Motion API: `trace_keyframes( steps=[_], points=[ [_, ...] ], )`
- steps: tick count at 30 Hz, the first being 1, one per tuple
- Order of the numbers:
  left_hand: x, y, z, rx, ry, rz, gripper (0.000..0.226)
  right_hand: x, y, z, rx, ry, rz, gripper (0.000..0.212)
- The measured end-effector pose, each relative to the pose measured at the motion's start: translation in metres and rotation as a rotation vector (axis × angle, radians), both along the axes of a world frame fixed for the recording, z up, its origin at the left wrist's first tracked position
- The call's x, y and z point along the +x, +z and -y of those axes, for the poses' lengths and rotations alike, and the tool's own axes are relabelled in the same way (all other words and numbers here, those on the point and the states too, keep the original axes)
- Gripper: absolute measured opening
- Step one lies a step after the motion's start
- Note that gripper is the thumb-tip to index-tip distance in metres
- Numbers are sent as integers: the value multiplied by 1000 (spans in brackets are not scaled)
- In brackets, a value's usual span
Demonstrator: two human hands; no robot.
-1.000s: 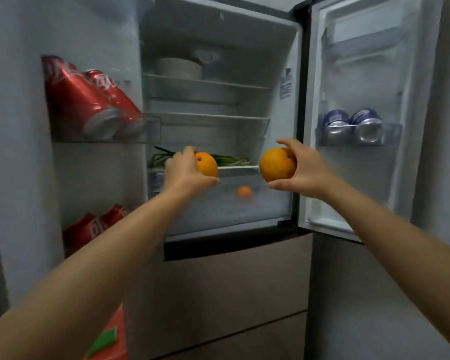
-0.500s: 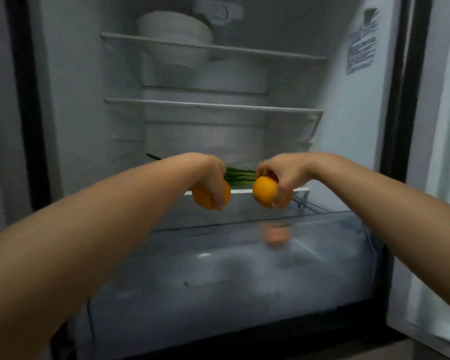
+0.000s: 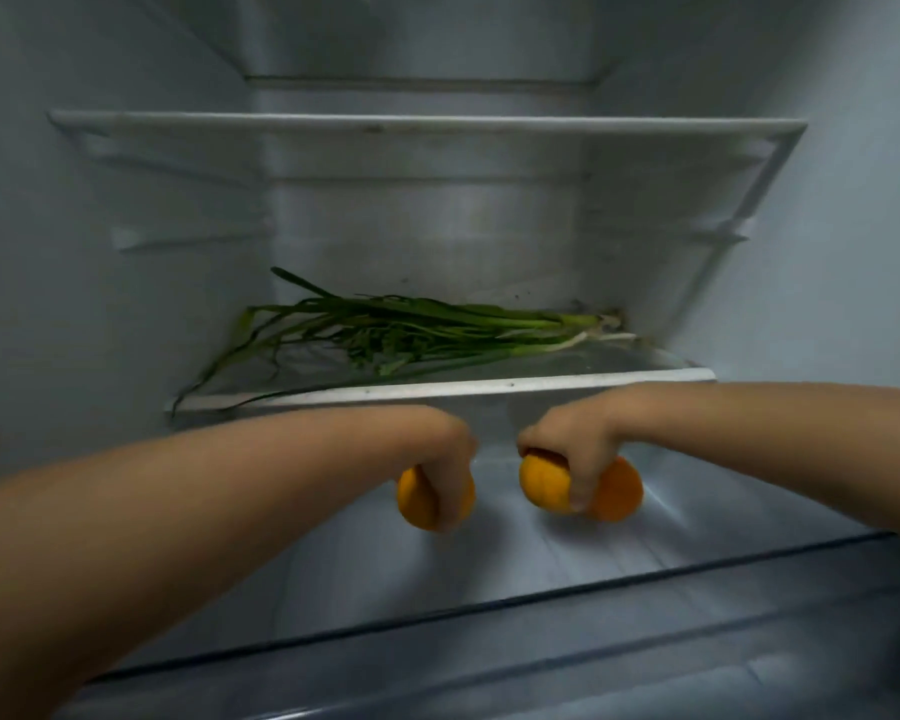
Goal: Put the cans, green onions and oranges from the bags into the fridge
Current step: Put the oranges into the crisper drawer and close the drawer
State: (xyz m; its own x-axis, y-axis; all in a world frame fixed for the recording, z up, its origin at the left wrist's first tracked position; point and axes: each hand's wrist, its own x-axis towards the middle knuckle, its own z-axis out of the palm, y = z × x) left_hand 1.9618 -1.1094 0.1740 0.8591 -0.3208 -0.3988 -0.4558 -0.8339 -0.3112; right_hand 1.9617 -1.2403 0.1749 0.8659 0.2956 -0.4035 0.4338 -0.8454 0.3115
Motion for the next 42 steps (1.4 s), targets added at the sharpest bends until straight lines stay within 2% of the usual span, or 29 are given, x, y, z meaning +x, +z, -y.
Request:
trace_keyframes(
  steps=[3, 6, 12, 15, 20, 22, 25, 26, 28, 30, 33, 35, 37, 40, 42],
  points=[
    [8, -17, 4, -54, 27, 6, 47, 15, -17, 0, 51, 46, 56, 62],
    [18, -30, 5, -189, 65, 32, 53, 23, -30, 1, 156, 69, 102, 61],
    [26, -47, 4, -271, 87, 52, 60, 25, -50, 11, 238, 36, 64, 65],
    [25, -48, 4, -251, 58, 57, 62, 24, -50, 7, 223, 29, 58, 70],
    [10, -32, 5, -107, 29, 10, 70, 19, -32, 3, 78, -69, -32, 97],
    [5, -12, -3, -64, 60, 34, 74, 14, -18, -1, 28, -127, -83, 93],
    [-12, 18, -25, -55, 145, 69, 64, -3, 6, -19, 49, -185, -190, 75],
    [-23, 29, -32, -79, 184, 125, 57, -14, 16, -28, 51, -156, -168, 71],
    [-52, 50, -46, -200, 229, 353, 40, -42, 37, -45, 73, -32, -45, 60],
    [-93, 63, -62, -377, 311, 603, 32, -79, 55, -61, 160, 138, 186, 45],
    [-171, 52, -88, -559, 429, 837, 31, -144, 58, -77, 337, 329, 608, 31],
    [-229, 29, -106, -602, 464, 940, 33, -186, 43, -86, 531, 382, 732, 29],
    [-286, 2, -123, -591, 470, 969, 31, -229, 22, -104, 755, 435, 710, 32],
    [-364, -34, -147, -582, 482, 901, 27, -299, -16, -137, 1093, 510, 567, 30],
    [-409, -55, -167, -557, 514, 900, 26, -342, -39, -161, 1168, 587, 503, 30]
  ],
)
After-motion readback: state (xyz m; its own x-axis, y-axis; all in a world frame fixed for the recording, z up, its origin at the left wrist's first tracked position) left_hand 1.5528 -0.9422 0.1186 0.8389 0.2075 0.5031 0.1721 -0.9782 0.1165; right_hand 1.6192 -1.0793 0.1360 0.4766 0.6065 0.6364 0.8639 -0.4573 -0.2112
